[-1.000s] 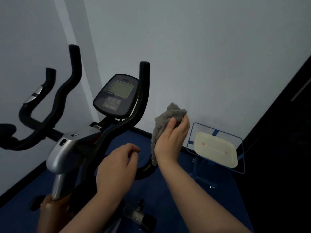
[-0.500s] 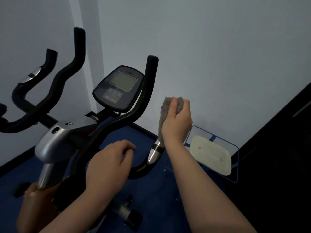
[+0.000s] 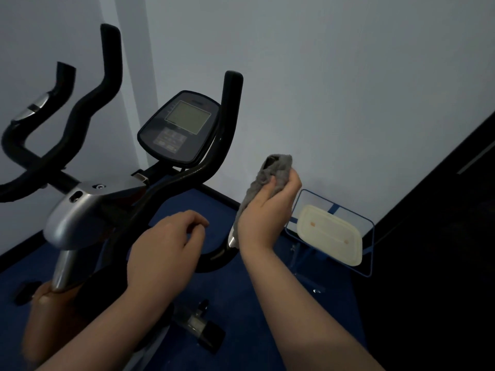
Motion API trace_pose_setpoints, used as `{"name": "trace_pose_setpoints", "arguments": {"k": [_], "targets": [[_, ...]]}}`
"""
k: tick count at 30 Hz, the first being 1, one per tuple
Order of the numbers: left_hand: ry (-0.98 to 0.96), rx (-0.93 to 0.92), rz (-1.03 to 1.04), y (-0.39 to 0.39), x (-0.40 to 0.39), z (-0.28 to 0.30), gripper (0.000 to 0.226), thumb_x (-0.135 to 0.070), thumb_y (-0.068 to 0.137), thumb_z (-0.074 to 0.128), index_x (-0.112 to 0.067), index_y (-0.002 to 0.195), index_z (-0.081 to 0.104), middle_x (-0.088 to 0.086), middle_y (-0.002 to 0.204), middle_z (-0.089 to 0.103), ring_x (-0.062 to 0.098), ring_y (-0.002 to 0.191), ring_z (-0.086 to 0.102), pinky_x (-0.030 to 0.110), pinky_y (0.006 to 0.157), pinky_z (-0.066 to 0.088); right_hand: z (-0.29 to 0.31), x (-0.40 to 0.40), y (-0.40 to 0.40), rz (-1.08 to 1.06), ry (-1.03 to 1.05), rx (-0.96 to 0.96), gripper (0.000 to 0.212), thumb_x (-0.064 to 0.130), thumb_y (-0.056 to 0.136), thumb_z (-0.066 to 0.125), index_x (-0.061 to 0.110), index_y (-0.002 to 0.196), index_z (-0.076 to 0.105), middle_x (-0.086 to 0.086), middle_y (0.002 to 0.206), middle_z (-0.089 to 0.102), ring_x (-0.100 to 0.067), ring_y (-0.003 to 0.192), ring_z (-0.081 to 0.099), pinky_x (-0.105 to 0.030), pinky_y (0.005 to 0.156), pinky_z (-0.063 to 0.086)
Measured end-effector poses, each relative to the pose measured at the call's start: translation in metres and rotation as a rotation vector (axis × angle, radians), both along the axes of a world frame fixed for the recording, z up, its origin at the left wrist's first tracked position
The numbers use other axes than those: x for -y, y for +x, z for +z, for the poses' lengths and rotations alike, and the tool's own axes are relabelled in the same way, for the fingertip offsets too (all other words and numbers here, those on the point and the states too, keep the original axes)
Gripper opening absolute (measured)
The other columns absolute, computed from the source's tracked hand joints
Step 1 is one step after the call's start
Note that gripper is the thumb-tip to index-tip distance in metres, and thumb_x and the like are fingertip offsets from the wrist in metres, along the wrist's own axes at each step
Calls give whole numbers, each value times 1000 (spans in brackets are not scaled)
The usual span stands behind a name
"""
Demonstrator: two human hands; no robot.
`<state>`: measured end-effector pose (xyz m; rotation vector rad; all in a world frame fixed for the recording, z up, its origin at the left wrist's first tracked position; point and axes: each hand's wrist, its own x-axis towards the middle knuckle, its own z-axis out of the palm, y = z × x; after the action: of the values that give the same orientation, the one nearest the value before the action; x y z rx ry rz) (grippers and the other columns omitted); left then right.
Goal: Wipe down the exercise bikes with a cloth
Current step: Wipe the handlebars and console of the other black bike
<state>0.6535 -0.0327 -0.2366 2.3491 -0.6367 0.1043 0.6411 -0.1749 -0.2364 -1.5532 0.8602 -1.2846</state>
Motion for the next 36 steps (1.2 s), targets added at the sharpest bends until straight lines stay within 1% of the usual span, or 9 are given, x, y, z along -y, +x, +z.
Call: {"name": "trace_pose_setpoints", "arguments": {"k": [4, 7, 10, 17, 22, 28, 31, 34, 36], "targets": [[-59, 0, 13, -3, -4, 0, 16, -34, 89, 48, -40, 93, 62, -21, 85, 63, -3, 62, 53, 18, 53, 34, -6, -8, -7, 98, -404, -237, 50, 9, 100, 38, 21, 147, 28, 5, 160, 8, -10, 147, 5, -28, 119, 12], [-150, 29, 2, -6, -10, 1, 17, -24, 89, 52, -36, 92, 64, -19, 74, 60, 0, 60, 52, 16, 54, 33, -15, 0, -24, 211, -653, -442, 43, 13, 95, 43, 15, 138, 48, -3, 160, 12, -18, 148, -3, -37, 119, -7], [-136, 152, -37, -11, -23, 2, 18, -14, 90, 52, -23, 95, 67, -20, 78, 58, -1, 71, 50, 11, 65, 33, -20, 15, -42, 273, -834, -518, 37, 23, 94, 38, 13, 121, 63, -5, 155, 30, -21, 147, 5, -40, 119, -5], [-138, 314, -26, -17, -52, -10, 24, -17, 87, 45, -15, 96, 67, -3, 90, 67, 14, 86, 60, 29, 79, 42, -23, 18, -45, 289, -1067, -467, 34, 19, 94, 40, 3, 101, 70, -12, 117, 65, -35, 133, 38, -48, 117, 17], [-185, 348, 35, -17, -49, -13, 22, -15, 86, 47, -16, 93, 68, -5, 88, 68, 12, 84, 59, 25, 78, 38, -37, -22, -45, 388, -1271, -466, 31, 20, 91, 43, 10, 72, 65, -7, 71, 60, -27, 78, 58, -44, 102, 40], [-191, 380, 8, -19, -51, -11, 20, -10, 85, 48, -11, 89, 68, -1, 85, 68, 13, 82, 57, 23, 78, 36, -31, -44, -41, 384, -1324, -606, 28, 28, 94, 46, 13, 87, 68, -1, 60, 57, -21, 57, 55, -34, 67, 47], [-153, 394, 18, -20, -57, -13, 19, -10, 84, 49, -11, 90, 68, 0, 87, 68, 16, 83, 59, 23, 80, 35, -17, -24, -44, 544, -1448, -636, 36, 40, 90, 53, 10, 103, 68, -1, 69, 66, -20, 69, 64, -32, 88, 45], [-106, 425, 68, -24, -68, -20, 22, -11, 84, 47, -13, 91, 68, 0, 89, 68, 19, 86, 61, 25, 86, 34, -1, 9, -48, 675, -1536, -745, 54, 60, 85, 51, 11, 100, 68, -4, 99, 69, -23, 108, 62, -43, 116, 22], [-104, 432, 112, -25, -71, -23, 22, -11, 84, 48, -14, 92, 68, -1, 90, 68, 18, 88, 60, 25, 89, 32, 2, 16, -48, 653, -1565, -789, 55, 63, 82, 51, 11, 86, 68, -4, 88, 67, -25, 97, 63, -46, 115, 25]]}}
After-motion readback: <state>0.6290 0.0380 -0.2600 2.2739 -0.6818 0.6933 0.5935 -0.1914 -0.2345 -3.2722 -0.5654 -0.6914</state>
